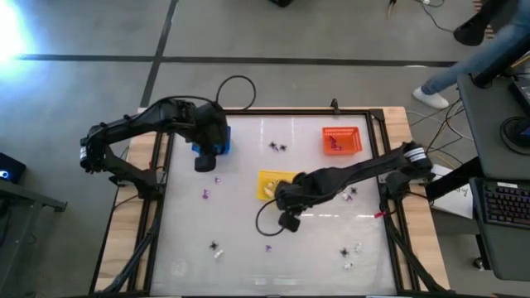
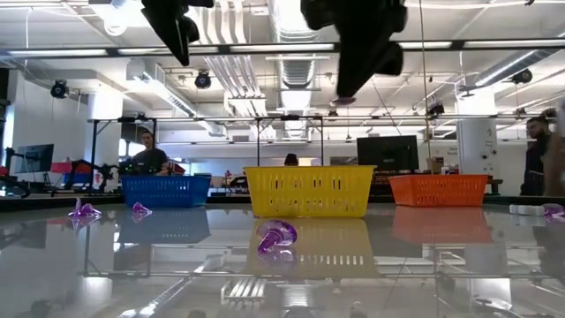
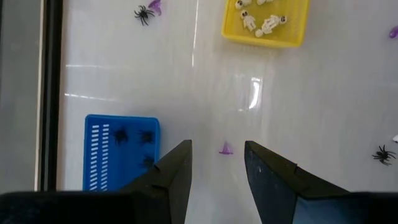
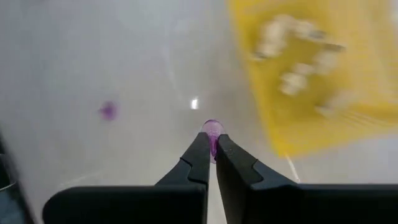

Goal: Sort Halloween decoration
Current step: Put the purple witch hat toy into the orange bin

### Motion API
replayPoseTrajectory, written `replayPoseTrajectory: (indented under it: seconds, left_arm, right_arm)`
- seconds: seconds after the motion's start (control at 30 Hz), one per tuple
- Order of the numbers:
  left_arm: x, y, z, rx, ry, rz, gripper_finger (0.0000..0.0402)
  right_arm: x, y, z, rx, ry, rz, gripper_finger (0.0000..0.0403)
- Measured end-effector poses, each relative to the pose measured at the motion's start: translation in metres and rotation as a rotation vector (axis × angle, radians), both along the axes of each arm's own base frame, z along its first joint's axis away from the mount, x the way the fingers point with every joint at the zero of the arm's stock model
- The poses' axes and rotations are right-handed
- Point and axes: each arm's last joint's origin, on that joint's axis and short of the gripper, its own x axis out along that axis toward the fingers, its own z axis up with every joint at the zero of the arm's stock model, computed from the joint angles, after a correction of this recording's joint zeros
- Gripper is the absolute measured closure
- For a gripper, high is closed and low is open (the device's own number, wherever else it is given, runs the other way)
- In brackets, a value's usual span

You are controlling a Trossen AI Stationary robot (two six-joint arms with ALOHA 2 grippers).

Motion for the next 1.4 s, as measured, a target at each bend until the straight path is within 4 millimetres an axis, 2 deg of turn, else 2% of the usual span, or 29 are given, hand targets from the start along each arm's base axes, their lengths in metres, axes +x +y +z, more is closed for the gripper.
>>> replayPoseTrajectory:
  seconds: [0.33, 0.57, 0.8, 1.13, 1.4]
  left_arm:
    - [0.0, 0.0, -0.015, -0.008, 0.054, -0.019, 0.0271]
    - [0.0, 0.001, -0.015, 0.021, 0.061, -0.026, 0.0271]
    - [-0.006, 0.006, -0.016, 0.192, 0.152, 0.084, 0.0271]
    - [-0.01, 0.007, -0.016, 0.256, 0.209, 0.114, 0.0271]
    - [-0.012, 0.01, -0.015, 0.329, 0.233, 0.143, 0.0271]
  right_arm:
    - [-0.056, -0.038, 0.039, -0.168, 0.162, -0.264, 0.0394]
    - [-0.078, -0.075, 0.047, -0.207, 0.244, -0.373, 0.0394]
    - [-0.095, -0.113, 0.03, -0.217, 0.35, -0.435, 0.0394]
    - [-0.12, -0.168, -0.001, -0.197, 0.485, -0.513, 0.0394]
    - [-0.132, -0.209, -0.029, -0.13, 0.432, -0.54, 0.0394]
